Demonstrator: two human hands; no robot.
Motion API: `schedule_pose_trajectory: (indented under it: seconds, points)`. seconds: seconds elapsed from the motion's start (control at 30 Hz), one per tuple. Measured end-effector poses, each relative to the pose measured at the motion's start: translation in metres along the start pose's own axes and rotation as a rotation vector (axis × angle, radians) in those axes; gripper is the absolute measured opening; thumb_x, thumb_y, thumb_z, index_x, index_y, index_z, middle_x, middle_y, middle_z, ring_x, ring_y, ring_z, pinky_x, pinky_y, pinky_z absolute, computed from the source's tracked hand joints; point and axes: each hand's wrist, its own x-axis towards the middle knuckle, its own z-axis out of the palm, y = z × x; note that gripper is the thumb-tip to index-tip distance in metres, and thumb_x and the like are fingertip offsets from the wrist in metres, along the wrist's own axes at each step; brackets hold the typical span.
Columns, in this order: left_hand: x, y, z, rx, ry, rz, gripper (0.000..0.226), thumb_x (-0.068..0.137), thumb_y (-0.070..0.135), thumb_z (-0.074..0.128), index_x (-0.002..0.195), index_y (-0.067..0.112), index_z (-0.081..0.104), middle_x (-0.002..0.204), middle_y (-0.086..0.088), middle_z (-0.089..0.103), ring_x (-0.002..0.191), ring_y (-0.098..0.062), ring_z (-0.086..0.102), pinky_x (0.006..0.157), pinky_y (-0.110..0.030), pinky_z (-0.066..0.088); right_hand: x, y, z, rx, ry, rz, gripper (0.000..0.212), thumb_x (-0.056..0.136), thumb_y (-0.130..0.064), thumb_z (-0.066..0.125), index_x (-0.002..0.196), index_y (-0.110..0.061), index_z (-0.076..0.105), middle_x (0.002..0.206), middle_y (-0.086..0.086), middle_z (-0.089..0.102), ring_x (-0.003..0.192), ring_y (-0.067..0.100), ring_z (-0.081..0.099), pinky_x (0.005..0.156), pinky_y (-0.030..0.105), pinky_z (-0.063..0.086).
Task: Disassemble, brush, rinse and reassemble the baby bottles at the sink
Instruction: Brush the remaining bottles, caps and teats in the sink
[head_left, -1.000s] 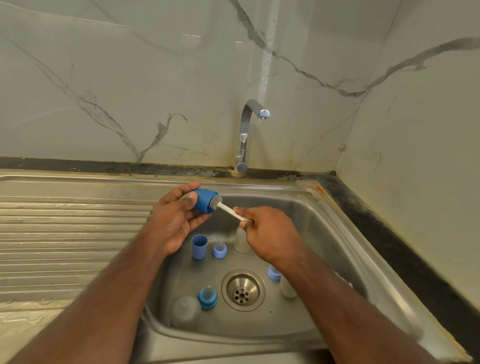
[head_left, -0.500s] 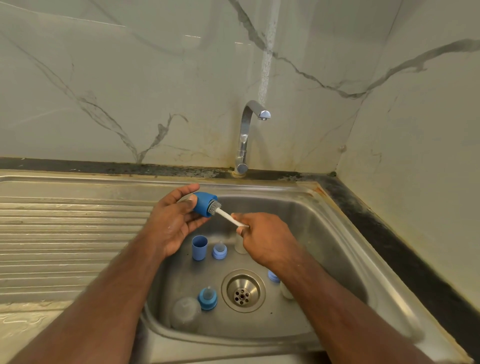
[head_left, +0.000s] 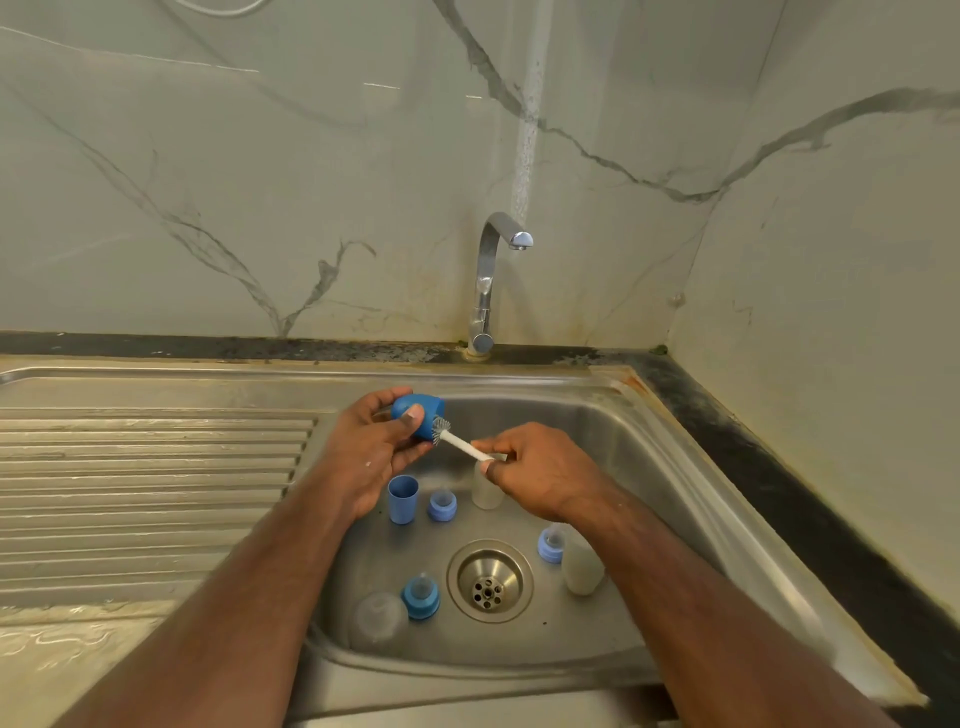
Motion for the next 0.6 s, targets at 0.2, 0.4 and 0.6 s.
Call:
schedule_pose_trajectory:
  seconds: [0.2,0.4,0.6]
  points:
    - [0.001,0.000,-0.002,-0.053,0.001,-0.014,0.034,0.098,0.010,0.063,0.131,0.012,0.061,0.127,-0.017,0.066,0.107,-0.028,0.072,0.080,-0.035,0.063,-0.003,0.002,0.001,0.115,0.097,0.028,0.035,0.097,-0.026,0.061,0.131,-0.035,0.064,0.107,-0.013,0.071,0.088,0.004,0.060,0.085,0.025,0.050]
    - [0.003,0.005,-0.005,-0.110,-0.019,-0.022,0.032,0.100,0.009,0.060,0.131,0.013,0.063,0.123,-0.017,0.069,0.105,-0.027,0.073,0.083,-0.039,0.062,-0.005,-0.002,0.002,0.090,0.053,-0.046,0.038,0.098,-0.026,0.060,0.135,-0.035,0.061,0.073,-0.021,0.057,0.063,0.001,0.052,0.064,0.018,0.041]
    - [0.003,0.005,-0.009,-0.138,-0.025,-0.024,0.035,0.096,0.005,0.063,0.129,0.017,0.065,0.127,-0.016,0.066,0.108,-0.030,0.072,0.086,-0.042,0.062,-0.002,-0.001,0.007,0.033,0.160,-0.021,0.038,0.099,-0.028,0.058,0.136,-0.036,0.059,0.123,-0.013,0.068,0.100,0.005,0.062,0.092,0.024,0.049]
